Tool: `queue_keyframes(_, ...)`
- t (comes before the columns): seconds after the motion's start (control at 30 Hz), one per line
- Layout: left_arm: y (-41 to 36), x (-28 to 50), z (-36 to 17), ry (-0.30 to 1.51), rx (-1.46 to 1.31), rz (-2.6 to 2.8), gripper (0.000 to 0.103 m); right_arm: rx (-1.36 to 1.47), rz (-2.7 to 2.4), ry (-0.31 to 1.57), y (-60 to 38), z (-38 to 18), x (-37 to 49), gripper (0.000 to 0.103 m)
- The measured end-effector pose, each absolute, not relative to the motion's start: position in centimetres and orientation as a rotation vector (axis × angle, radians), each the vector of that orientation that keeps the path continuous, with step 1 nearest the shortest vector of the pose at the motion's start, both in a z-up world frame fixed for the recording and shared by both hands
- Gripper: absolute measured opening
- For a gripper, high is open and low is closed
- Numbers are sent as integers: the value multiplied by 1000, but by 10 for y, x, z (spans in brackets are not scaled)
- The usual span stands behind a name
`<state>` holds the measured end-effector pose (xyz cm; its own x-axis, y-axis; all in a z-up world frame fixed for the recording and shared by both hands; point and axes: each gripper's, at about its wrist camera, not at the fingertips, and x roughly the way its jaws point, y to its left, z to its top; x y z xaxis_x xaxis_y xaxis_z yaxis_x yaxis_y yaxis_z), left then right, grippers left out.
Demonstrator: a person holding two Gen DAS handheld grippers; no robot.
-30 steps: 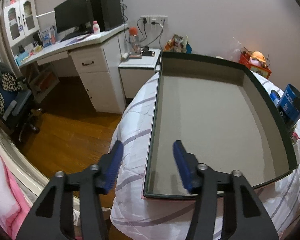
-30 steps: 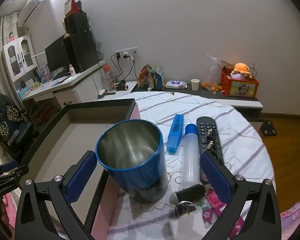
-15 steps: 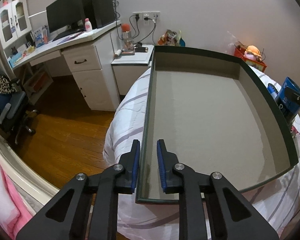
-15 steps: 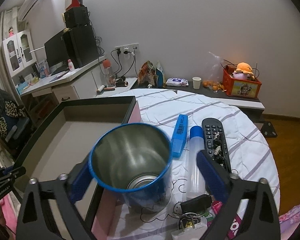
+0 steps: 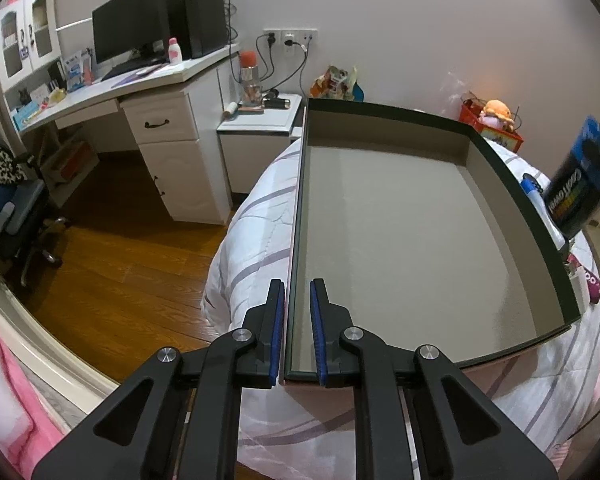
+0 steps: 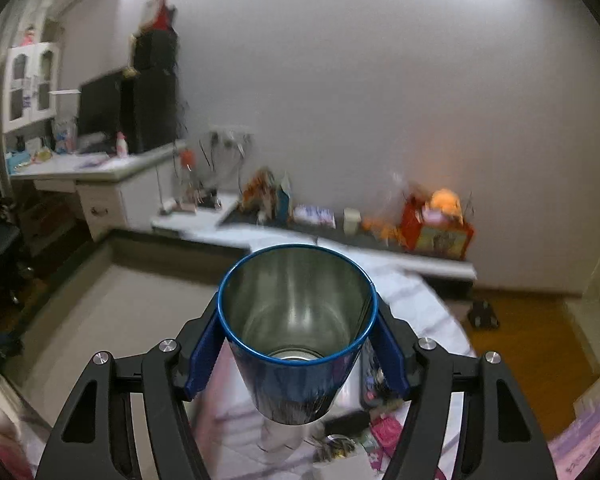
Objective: Organize rigid objects
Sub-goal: 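Carry the blue cup into the tray and release it with the right tool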
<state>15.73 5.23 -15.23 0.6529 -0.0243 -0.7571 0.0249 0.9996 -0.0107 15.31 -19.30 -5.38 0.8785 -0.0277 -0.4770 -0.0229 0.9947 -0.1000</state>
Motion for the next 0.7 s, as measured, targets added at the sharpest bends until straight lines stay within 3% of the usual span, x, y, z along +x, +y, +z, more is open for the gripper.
queue_keyframes(0.17,53,155,-149,853,-2,-32,13,-125,205,478,-137,-41,149,69)
queue_keyframes(0.37,54,155,-149,855,-8,-42,13,-152,366,585,-75,-73,174,69)
queue_keyframes(0.7,55,153,-154,859,-6,-52,13,-171,422,647,-47,-98,183,69)
